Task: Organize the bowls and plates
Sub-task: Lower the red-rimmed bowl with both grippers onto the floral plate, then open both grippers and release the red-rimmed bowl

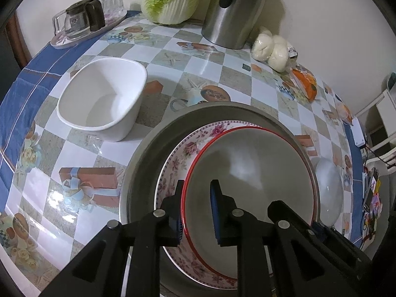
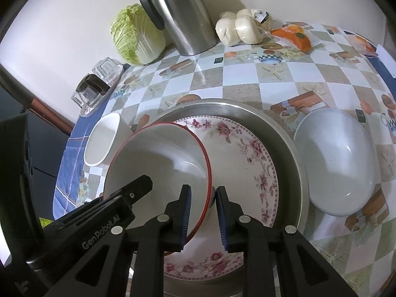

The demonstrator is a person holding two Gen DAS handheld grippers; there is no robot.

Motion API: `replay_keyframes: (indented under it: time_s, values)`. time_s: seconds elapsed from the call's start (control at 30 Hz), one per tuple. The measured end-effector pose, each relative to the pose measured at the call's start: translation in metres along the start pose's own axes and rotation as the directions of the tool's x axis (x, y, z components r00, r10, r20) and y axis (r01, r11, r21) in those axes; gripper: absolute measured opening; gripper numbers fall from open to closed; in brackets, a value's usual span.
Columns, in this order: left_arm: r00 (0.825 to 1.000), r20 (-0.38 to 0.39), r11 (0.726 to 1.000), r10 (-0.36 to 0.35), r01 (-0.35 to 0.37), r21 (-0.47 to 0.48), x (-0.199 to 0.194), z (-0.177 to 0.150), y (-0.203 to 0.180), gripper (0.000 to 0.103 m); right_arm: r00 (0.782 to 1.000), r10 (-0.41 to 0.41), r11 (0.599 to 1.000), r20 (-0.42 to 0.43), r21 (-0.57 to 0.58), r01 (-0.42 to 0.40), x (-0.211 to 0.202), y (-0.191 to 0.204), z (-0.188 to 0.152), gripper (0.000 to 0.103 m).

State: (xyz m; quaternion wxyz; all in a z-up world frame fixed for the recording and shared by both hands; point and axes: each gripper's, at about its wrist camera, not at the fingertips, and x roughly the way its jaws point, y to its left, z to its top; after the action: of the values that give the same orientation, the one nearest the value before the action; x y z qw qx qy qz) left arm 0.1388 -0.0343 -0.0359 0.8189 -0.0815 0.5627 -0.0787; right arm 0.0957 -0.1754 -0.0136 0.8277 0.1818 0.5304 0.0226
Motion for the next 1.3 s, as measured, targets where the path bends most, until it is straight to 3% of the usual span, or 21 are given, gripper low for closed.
replay_keyframes:
  time_s: [0.4, 0.63, 0.73, 0.83, 0.9, 1.13, 1.2, 1.23, 1.3]
  values:
    - [0.999, -0.003, 0.999, -0.034, 0.034, -0.02, -0.002, 0.002, 0.004, 0.026, 1.0, 0.001, 1.0, 0.009, -0.004, 0.0, -0.001, 0.003, 0.001, 0.025]
    - [0.999, 0.023, 0.999, -0.038, 0.039, -0.029, -0.012, 0.005, 0.006, 0.038, 0.999, -0.01, 1.0, 0.042, -0.015, 0.01, -0.013, 0.005, 0.002, 0.025]
    - [0.998, 0.042, 0.998, -0.043, 0.044, -0.036, -0.018, 0.006, 0.007, 0.044, 0.997, -0.011, 1.0, 0.071, -0.018, 0.012, -0.023, 0.006, 0.004, 0.033]
    - [0.997, 0.067, 0.999, -0.036, 0.039, -0.038, -0.026, 0.007, 0.008, 0.049, 0.995, -0.025, 0.999, 0.101, -0.022, 0.027, -0.033, 0.006, 0.006, 0.046]
    - [0.996, 0.085, 0.998, -0.034, 0.038, -0.045, -0.032, 0.007, 0.01, 0.054, 0.992, -0.034, 0.999, 0.12, -0.02, 0.036, -0.038, 0.006, 0.007, 0.06]
    - [0.991, 0.136, 0.998, -0.013, 0.022, -0.06, -0.046, 0.01, 0.015, 0.059, 0.985, -0.064, 0.998, 0.163, -0.016, 0.067, -0.049, -0.001, 0.01, 0.078]
    - [0.989, 0.148, 0.997, -0.004, 0.014, -0.07, -0.049, 0.011, 0.018, 0.065, 0.983, -0.07, 0.997, 0.168, -0.016, 0.074, -0.049, -0.002, 0.01, 0.083]
    - [0.988, 0.155, 0.997, 0.004, 0.008, -0.076, -0.05, 0.011, 0.02, 0.074, 0.983, -0.074, 0.997, 0.171, -0.017, 0.078, -0.049, -0.002, 0.01, 0.084]
    - [0.985, 0.17, 0.996, 0.015, 0.0, -0.088, -0.052, 0.012, 0.024, 0.077, 0.981, -0.076, 0.997, 0.176, -0.02, 0.081, -0.049, -0.003, 0.011, 0.088]
